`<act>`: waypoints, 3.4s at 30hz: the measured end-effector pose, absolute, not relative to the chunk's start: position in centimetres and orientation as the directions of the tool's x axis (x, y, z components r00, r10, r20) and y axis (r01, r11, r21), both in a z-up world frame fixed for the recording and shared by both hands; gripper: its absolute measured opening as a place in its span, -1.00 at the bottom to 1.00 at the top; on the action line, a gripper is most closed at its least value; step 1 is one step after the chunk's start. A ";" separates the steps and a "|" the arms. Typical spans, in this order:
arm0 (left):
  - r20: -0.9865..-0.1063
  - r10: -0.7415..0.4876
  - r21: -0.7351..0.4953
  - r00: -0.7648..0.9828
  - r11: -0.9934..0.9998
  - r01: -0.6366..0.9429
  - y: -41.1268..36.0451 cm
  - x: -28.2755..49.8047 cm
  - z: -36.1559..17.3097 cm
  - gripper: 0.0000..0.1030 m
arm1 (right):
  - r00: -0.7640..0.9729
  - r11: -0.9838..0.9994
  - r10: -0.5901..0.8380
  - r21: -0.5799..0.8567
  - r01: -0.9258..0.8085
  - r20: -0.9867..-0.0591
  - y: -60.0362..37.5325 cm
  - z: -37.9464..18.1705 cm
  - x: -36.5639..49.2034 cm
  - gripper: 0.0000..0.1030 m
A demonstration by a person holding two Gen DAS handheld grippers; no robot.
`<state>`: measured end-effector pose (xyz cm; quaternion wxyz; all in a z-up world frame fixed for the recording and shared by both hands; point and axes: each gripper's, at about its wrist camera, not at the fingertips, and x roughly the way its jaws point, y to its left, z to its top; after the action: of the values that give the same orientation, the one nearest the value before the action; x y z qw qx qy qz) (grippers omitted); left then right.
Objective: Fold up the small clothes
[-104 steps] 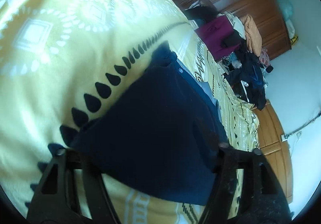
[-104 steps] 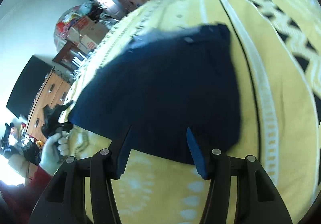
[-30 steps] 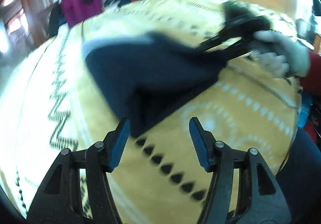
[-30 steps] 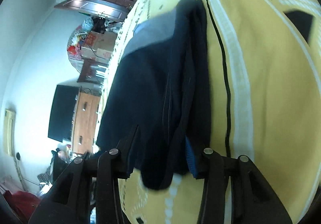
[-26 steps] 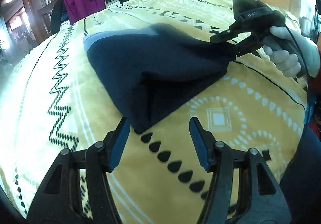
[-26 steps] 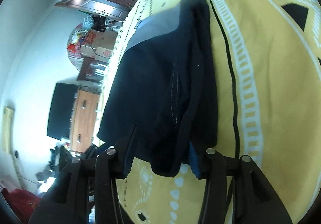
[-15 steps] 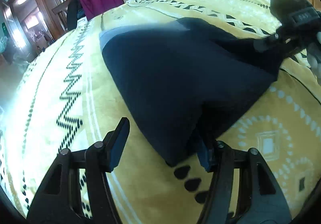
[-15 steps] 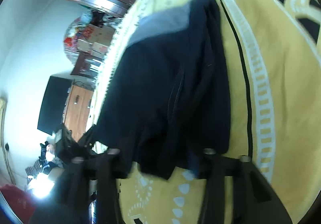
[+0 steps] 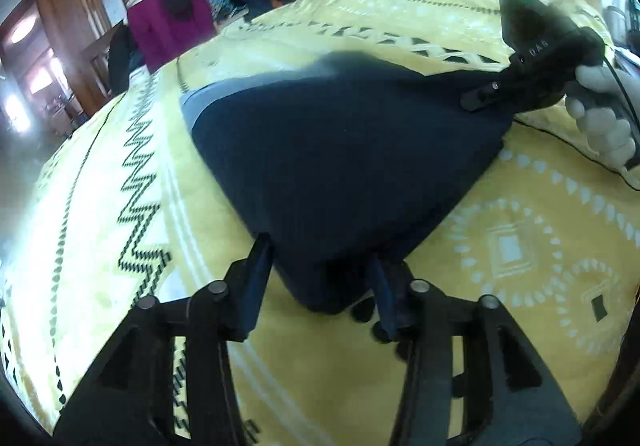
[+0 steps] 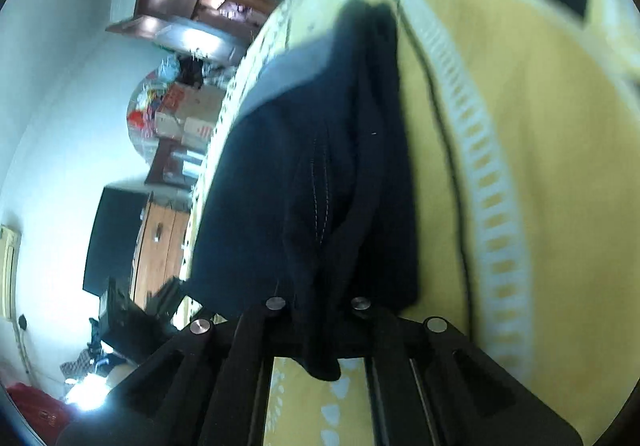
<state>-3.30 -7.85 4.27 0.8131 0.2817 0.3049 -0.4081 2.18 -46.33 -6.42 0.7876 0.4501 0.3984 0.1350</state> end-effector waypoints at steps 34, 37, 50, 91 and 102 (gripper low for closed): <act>-0.621 -0.728 -0.248 0.291 0.535 0.808 -4.5 8.9 9.3 0.42 | 0.692 0.791 0.470 0.610 -0.055 -0.548 -47.0 -0.1 6.0 -0.37; -0.639 -0.696 -0.186 0.327 0.553 0.812 -8.7 12.0 9.1 0.38 | 0.695 0.801 0.440 0.599 -0.017 -0.569 -48.1 -0.7 9.8 -0.35; -0.717 -0.604 -0.187 0.347 0.647 0.739 -10.8 18.6 5.3 0.04 | 0.622 0.894 0.340 0.448 0.021 -0.706 -46.4 -2.7 13.6 -0.75; -0.808 -0.477 -0.053 0.345 0.642 0.765 -7.2 6.7 1.3 0.42 | 0.623 0.979 0.088 0.182 0.089 -0.777 -36.0 1.3 -0.1 -0.27; -0.874 -0.215 0.011 0.436 0.887 0.461 0.0 7.8 -1.9 0.71 | 0.538 0.972 -0.153 -0.028 0.233 -0.829 -28.9 -0.2 -4.6 0.56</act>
<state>7.80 0.03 -1.92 0.8380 0.1251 0.4914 -0.2016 -4.63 -28.87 -0.24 0.8759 0.0430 0.4677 -0.1103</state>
